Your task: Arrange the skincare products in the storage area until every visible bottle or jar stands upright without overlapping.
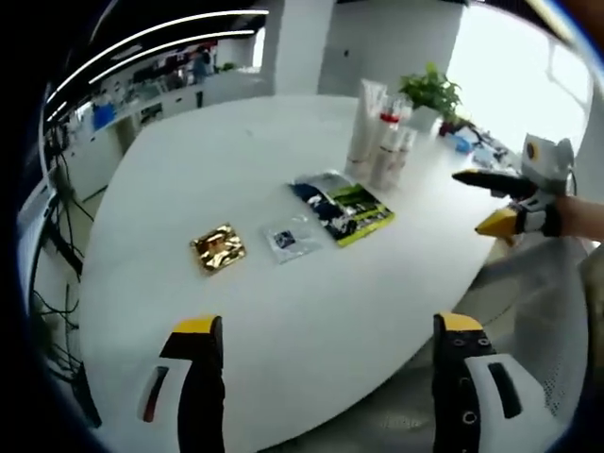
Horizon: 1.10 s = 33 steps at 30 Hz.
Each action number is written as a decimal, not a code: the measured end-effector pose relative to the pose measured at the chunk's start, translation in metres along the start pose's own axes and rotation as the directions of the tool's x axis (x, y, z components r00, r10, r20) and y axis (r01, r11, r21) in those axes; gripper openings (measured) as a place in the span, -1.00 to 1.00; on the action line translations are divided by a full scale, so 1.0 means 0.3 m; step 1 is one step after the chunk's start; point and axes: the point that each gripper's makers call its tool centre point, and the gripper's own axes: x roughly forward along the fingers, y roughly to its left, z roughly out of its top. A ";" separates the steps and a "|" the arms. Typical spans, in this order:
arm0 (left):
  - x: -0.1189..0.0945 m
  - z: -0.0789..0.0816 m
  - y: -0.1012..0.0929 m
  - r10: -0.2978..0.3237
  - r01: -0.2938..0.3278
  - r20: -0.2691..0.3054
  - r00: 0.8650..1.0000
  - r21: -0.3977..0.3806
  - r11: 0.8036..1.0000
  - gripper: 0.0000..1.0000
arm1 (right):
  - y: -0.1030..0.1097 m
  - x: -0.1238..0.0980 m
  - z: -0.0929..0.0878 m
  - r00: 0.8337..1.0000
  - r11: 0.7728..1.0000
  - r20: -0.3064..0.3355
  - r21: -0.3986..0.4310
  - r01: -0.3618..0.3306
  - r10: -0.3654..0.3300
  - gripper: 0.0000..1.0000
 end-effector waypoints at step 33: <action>-0.043 -0.041 0.041 0.048 -0.049 -0.025 0.999 -0.035 0.998 0.79 | -0.056 -0.085 0.026 0.996 0.997 0.061 0.054 0.063 -0.067 0.99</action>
